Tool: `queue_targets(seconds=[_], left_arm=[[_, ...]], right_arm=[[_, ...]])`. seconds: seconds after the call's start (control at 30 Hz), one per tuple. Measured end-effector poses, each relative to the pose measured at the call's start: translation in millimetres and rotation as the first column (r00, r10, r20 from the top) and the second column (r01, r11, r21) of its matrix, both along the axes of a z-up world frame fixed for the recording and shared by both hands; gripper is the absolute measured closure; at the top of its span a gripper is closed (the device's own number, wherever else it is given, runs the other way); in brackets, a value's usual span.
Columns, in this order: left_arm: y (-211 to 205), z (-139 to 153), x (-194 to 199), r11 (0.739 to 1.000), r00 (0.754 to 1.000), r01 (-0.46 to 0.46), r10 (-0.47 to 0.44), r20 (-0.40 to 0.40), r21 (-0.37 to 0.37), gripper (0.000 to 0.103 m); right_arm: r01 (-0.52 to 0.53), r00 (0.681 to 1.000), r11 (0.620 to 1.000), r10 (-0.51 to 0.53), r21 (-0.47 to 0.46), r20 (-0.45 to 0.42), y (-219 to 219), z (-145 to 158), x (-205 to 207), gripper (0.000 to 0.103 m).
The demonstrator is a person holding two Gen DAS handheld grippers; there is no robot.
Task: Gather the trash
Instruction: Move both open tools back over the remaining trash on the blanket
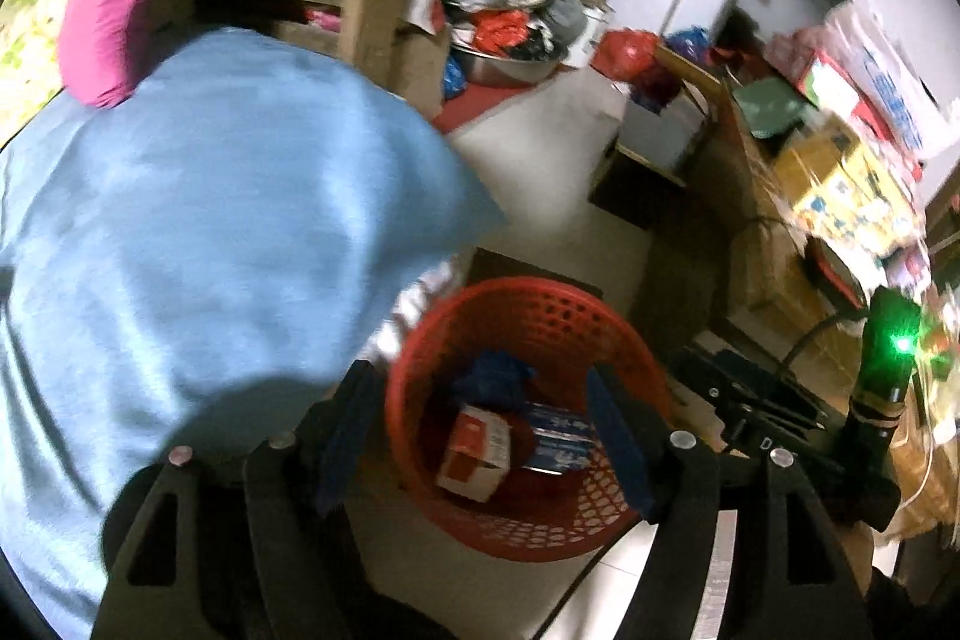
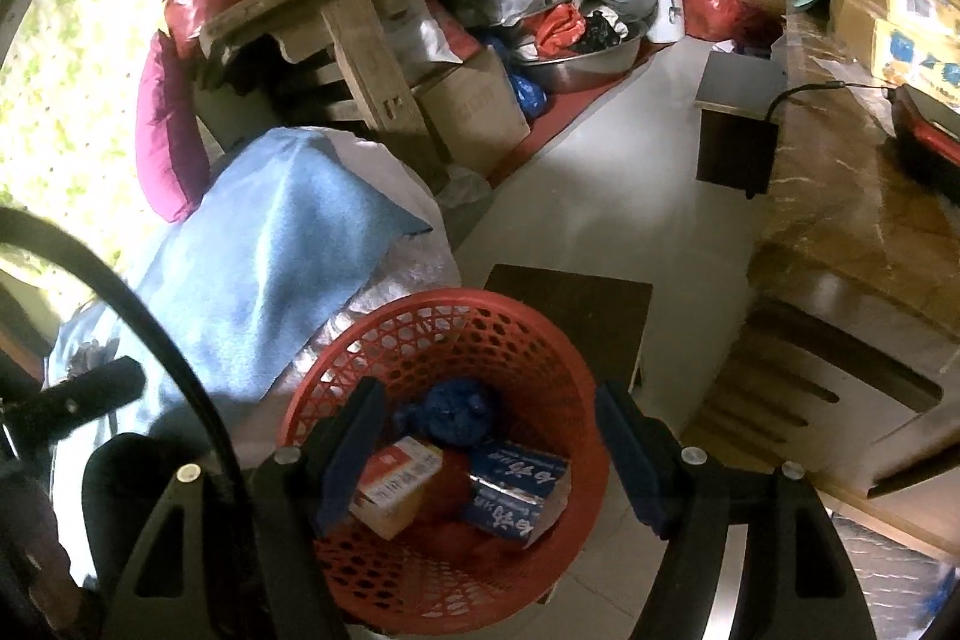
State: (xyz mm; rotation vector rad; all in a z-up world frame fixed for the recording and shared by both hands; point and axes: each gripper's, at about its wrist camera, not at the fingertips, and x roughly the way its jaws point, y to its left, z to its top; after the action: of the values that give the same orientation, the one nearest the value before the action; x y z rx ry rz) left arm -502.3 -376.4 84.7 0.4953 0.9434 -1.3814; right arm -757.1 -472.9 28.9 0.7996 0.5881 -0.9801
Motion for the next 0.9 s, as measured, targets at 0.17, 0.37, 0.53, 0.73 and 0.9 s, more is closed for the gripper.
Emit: queue_targets(seconds=[0.17, 0.37, 0.53, 0.73, 0.9], left_arm=[[27.4, 7.1, 42.5, 0.993, 0.994, -0.110, 0.109, -0.029, -0.034, 0.031], [69.1, 8.6, 87.9, 0.970, 0.972, -0.235, 0.233, -0.043, -0.061, 0.030], [107.6, 2.3, 126.9, 0.940, 0.942, -0.334, 0.331, -0.059, -0.074, 0.030], [152.6, -8.8, 168.6, 0.894, 0.898, -0.441, 0.437, -0.057, -0.078, 0.030], [187.1, -17.9, 204.6, 0.846, 0.849, -0.528, 0.524, -0.063, -0.076, 0.030]], right_arm=[[-0.037, 0.999, 0.999, 0.037, -0.024, 0.006, 2.0, 10.3, 19.1, 0.027], [-0.110, 0.994, 0.992, 0.110, -0.058, 0.001, 9.8, 27.5, 59.0, 0.027], [-0.191, 0.982, 0.978, 0.191, -0.086, -0.013, 22.9, 44.1, 100.3, 0.027], [-0.316, 0.949, 0.940, 0.314, -0.128, -0.034, 40.9, 67.4, 161.3, 0.027], [-0.463, 0.886, 0.874, 0.462, -0.148, -0.046, 67.8, 79.1, 224.8, 0.027]])
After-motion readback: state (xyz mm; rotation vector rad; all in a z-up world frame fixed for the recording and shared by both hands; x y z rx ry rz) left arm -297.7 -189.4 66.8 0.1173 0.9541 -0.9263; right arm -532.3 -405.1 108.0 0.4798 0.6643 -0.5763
